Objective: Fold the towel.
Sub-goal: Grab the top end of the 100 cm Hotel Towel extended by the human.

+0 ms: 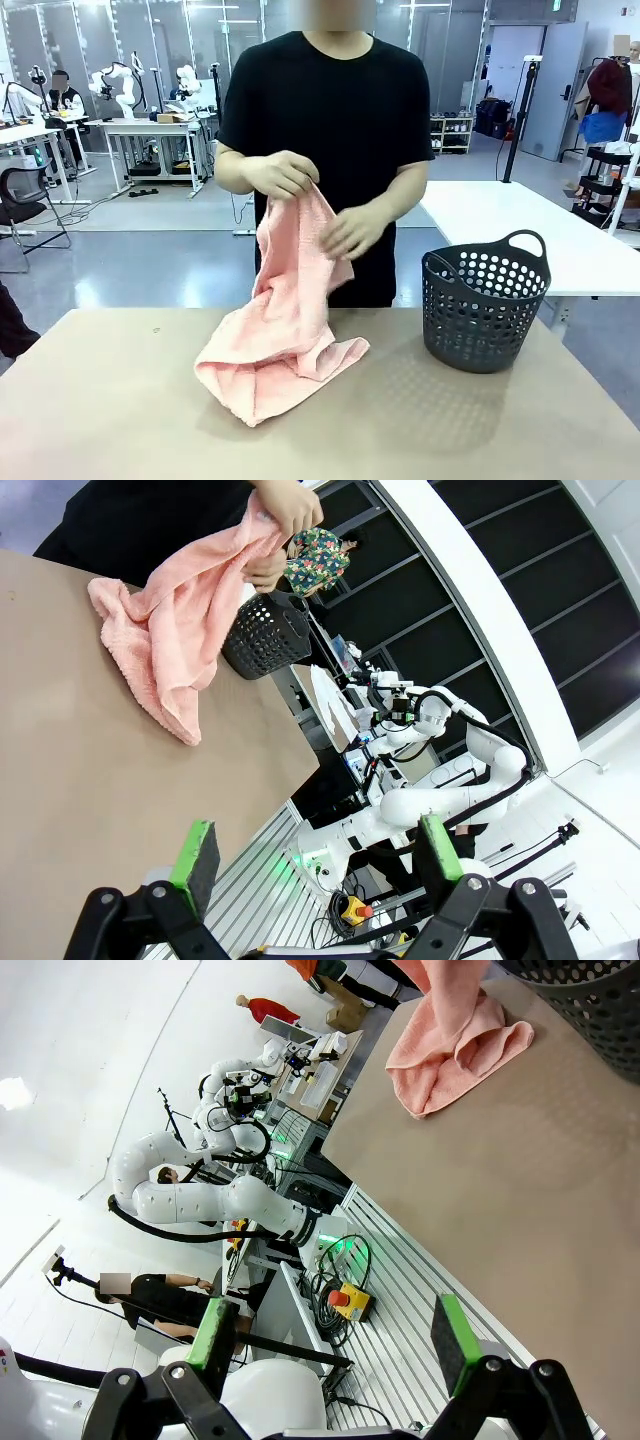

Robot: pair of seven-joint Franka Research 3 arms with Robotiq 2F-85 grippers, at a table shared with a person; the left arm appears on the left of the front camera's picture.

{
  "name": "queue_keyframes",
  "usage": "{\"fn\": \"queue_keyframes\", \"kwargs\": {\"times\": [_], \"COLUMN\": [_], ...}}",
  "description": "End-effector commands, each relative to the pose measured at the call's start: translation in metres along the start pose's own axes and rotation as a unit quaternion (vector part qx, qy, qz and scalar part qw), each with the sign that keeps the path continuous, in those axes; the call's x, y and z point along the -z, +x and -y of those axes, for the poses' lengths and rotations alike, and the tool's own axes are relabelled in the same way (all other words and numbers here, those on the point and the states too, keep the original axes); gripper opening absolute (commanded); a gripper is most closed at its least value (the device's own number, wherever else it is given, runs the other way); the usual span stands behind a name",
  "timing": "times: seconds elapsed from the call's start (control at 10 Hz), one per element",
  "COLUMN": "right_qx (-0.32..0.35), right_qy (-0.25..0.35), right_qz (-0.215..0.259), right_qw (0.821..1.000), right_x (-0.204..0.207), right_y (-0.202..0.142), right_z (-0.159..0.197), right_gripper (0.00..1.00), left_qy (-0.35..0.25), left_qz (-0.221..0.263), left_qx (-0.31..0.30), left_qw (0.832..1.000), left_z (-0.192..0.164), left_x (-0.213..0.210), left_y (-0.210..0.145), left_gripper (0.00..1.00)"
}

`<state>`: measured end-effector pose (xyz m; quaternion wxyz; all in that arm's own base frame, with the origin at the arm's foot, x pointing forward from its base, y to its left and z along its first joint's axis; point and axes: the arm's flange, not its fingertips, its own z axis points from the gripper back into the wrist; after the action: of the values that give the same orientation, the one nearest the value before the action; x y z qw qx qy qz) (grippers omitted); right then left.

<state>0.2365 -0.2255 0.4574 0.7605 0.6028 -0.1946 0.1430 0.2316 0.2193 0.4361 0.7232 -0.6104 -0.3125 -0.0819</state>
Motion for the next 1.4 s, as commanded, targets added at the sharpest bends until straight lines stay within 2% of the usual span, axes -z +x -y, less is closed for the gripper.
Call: {"fn": "queue_keyframes", "kwargs": {"times": [0.0,1.3], "right_qx": [-0.001,-0.001], "right_qy": [-0.002,-0.002], "right_qz": [0.003,0.003], "right_qw": [1.0,1.0], "right_x": [-0.0021,-0.0021], "right_y": [0.0021,0.0021], "right_z": [-0.0037,-0.0037], "right_gripper": [1.0,1.0], "left_qy": [0.002,0.002], "left_qz": [-0.003,-0.003], "left_qx": [0.001,0.001], "left_qw": [1.0,1.0], "left_z": [0.0014,0.0014], "left_x": [-0.0015,-0.0015], "left_y": [0.0034,0.0034], "left_gripper": [1.0,1.0]}}
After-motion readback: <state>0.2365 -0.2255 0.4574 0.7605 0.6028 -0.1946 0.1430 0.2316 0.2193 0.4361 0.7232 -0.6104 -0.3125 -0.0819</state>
